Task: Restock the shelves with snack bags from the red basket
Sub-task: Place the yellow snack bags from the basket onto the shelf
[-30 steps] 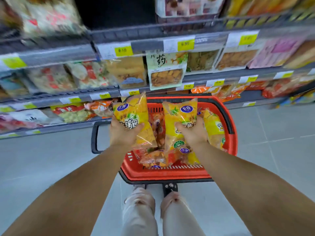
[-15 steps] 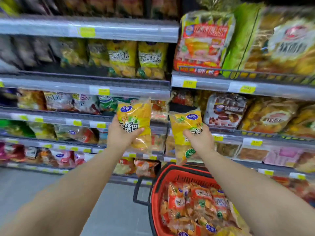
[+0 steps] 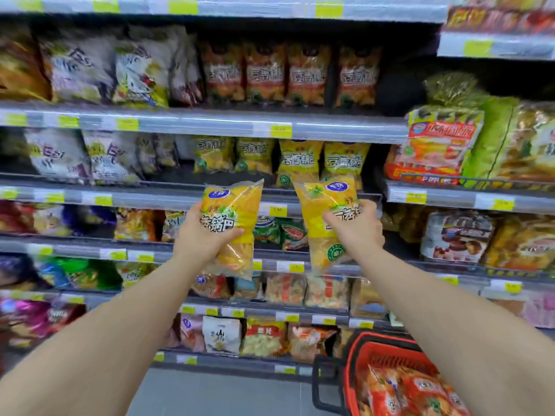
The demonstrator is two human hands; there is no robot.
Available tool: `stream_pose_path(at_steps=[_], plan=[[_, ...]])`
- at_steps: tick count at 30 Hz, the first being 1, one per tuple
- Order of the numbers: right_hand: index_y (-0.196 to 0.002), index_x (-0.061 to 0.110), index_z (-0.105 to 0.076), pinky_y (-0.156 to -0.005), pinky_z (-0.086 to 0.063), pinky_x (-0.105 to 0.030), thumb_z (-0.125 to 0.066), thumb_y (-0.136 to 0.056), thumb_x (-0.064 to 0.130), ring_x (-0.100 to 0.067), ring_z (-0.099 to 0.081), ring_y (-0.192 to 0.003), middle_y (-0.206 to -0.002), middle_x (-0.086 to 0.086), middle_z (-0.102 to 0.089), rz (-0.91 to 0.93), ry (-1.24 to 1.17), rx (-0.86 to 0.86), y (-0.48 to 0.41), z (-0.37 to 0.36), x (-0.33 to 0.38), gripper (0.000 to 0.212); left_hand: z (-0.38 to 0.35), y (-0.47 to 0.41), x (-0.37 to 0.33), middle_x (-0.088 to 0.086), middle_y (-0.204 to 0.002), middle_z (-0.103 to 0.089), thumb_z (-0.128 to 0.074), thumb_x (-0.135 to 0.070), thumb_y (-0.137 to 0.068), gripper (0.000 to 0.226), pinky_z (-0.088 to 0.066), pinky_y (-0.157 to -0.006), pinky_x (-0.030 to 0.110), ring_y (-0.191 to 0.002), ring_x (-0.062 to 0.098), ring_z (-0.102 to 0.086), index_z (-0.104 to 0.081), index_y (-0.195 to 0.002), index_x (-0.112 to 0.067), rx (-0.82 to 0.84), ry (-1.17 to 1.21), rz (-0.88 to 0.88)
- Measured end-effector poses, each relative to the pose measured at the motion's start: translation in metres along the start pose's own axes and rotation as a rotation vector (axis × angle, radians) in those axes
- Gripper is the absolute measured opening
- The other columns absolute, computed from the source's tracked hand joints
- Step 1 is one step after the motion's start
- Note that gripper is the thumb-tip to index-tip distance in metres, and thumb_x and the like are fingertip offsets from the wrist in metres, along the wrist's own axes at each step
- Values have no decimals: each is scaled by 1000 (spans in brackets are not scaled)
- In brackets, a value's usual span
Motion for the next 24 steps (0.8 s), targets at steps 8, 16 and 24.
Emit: stream_pose_path(at_steps=[8,16,24], plan=[[-128,41,-41,-95,-36,-48,-58,-51,82,-25,-44,-120,-117,6,-59,190,107,-48,-2,-64,60,89,32,-52,41,-3,-130,-54,-86,-58,-49,112,-49,-90,39,-115,21,-53,-35,-143,-27,-5,19,32],[-126,26,-44,-94,-33,-45,-67,-60,73,-28,-49,-115,-119,-1,-60,269,134,-139,-45,-166,118,84,58,-126,73,-7,-115,-61,-86,-60,-41,110,-55,-83,46,-98,21,-64,-41,-137,-34,43,83,79],[-119,17,-49,-92,-34,-47,-47,-66,83,-34,-44,-115,-123,-12,-54,384,448,-193,-58,-214,135,85,68,-196,90,-4,-131,-54,-84,-64,-44,115,-51,-92,46,-112,22,-56,-36,-142,-29,64,-28,48]])
Point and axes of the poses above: each hand's wrist, its own y-axis away from the middle knuckle, its own z-axis out of the back of the hand, x = y × z, the point moved 7 cm from there along -y, towards the middle knuckle
